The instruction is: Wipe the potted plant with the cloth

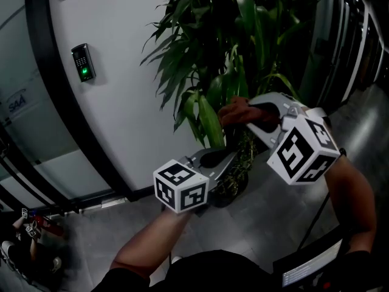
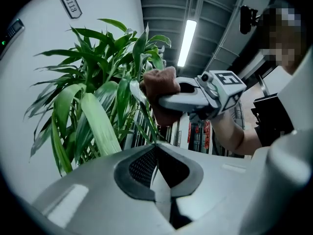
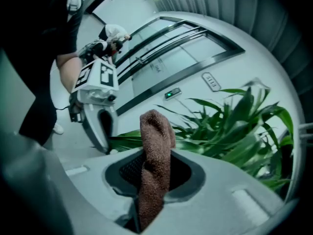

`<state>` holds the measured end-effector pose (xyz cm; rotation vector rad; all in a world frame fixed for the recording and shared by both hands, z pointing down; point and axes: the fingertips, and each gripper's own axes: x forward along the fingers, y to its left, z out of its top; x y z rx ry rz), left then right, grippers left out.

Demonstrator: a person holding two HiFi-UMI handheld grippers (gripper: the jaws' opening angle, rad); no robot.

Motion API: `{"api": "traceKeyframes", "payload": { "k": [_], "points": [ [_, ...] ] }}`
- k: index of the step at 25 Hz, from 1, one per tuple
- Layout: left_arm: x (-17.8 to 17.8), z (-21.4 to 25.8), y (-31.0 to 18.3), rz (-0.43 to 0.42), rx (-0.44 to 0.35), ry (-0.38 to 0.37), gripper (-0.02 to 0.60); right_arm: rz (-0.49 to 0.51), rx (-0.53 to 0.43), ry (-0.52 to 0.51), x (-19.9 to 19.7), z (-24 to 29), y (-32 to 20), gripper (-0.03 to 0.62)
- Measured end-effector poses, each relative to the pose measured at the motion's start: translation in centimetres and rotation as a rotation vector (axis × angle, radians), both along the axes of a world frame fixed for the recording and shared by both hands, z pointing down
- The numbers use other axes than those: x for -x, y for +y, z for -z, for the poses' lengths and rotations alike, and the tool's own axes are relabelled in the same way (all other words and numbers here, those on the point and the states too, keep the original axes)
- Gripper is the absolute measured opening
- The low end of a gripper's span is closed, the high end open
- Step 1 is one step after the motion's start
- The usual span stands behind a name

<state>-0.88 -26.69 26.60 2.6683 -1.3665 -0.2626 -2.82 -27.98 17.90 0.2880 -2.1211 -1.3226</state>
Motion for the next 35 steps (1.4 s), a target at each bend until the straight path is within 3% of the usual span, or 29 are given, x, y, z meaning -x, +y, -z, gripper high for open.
{"api": "traceKeyframes", "payload": {
  "k": [4,7,14,35],
  "points": [
    [-0.1,0.3,0.2,-0.006,-0.007,0.004,0.015,-0.08,-0.076,-0.177,0.9,5.9,-3.7,0.064],
    [-0.3,0.4,0.3,-0.01,-0.01,0.007,0.015,-0.129,-0.113,-0.188,1.7,7.2,-6.2,0.064],
    [-0.7,0.2,0.2,-0.013,-0.007,0.003,0.015,-0.138,-0.13,-0.088,2.3,4.5,-7.1,0.064],
    [-0.3,-0.2,0.0,0.002,0.011,-0.005,0.015,0.009,-0.054,0.205,0.5,-6.0,-0.4,0.064]
  ]
}}
